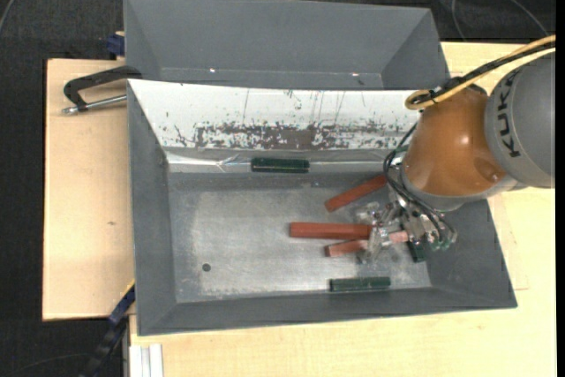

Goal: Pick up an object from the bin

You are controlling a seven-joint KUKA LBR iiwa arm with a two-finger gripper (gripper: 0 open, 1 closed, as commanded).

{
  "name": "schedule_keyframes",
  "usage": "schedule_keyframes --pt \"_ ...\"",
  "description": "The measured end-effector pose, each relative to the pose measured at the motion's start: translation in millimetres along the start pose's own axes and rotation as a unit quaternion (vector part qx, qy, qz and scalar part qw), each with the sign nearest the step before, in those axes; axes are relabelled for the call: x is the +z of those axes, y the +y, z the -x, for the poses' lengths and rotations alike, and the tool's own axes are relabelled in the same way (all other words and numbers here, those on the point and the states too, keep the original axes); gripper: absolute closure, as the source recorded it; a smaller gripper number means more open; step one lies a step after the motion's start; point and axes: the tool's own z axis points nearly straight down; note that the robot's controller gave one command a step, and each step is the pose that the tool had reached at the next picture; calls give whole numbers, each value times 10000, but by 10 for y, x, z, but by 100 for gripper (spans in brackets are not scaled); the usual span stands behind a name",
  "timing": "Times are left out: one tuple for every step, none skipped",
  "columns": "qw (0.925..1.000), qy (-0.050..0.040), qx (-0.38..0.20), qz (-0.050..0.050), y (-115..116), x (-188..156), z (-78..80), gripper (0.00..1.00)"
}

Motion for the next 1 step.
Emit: schedule_keyframes --pt "9998 -79 -152 -29 -143 -2172 -42 100"
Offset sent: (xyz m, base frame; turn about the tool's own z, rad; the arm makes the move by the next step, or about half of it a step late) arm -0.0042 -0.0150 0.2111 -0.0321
